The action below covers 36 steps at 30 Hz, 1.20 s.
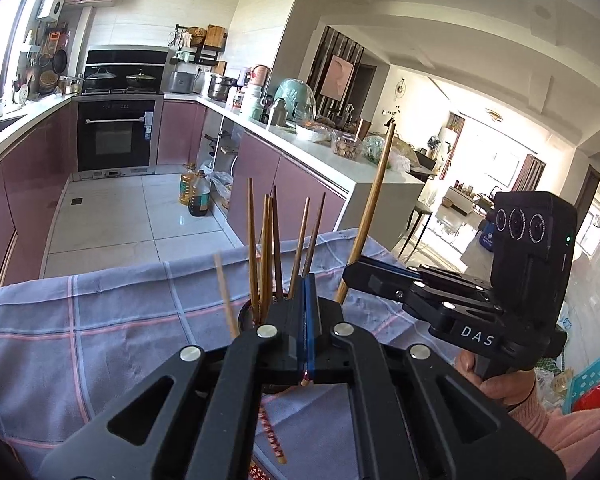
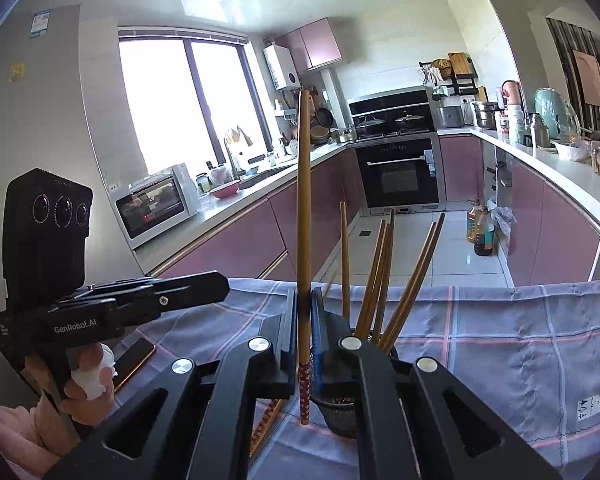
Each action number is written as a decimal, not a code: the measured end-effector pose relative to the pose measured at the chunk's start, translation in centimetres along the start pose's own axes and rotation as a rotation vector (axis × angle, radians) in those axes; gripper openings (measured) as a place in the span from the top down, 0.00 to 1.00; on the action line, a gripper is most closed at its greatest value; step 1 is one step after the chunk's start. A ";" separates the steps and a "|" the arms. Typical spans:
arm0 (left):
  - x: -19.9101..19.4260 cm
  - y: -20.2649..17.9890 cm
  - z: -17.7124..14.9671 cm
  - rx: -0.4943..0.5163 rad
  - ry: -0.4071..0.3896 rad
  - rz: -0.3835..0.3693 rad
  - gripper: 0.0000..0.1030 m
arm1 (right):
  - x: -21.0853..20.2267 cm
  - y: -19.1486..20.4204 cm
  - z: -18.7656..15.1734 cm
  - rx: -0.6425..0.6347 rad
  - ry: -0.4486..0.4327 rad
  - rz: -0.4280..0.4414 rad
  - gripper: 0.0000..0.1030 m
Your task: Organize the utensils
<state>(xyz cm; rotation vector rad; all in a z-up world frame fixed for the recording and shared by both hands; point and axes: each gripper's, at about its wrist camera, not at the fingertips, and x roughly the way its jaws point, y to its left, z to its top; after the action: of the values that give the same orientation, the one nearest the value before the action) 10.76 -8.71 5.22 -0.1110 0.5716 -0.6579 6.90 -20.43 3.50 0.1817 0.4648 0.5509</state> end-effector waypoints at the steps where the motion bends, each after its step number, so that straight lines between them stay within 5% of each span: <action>1: 0.3 0.2 -0.3 -0.001 0.010 0.009 0.99 | 0.1 -0.1 -0.1 0.003 0.003 0.000 0.95; 24: 8.3 8.3 -10.6 -0.012 0.333 0.315 0.80 | 0.2 -1.0 -2.1 0.043 0.056 -0.006 0.95; 36: 9.5 9.7 -13.3 -0.005 0.390 0.390 0.81 | 0.7 -1.0 -2.8 0.051 0.078 -0.003 0.95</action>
<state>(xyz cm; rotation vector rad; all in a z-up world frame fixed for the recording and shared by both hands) 15.09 -5.73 -13.12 0.1266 0.9412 -0.2963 6.61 -20.77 0.46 0.2093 0.5551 0.5449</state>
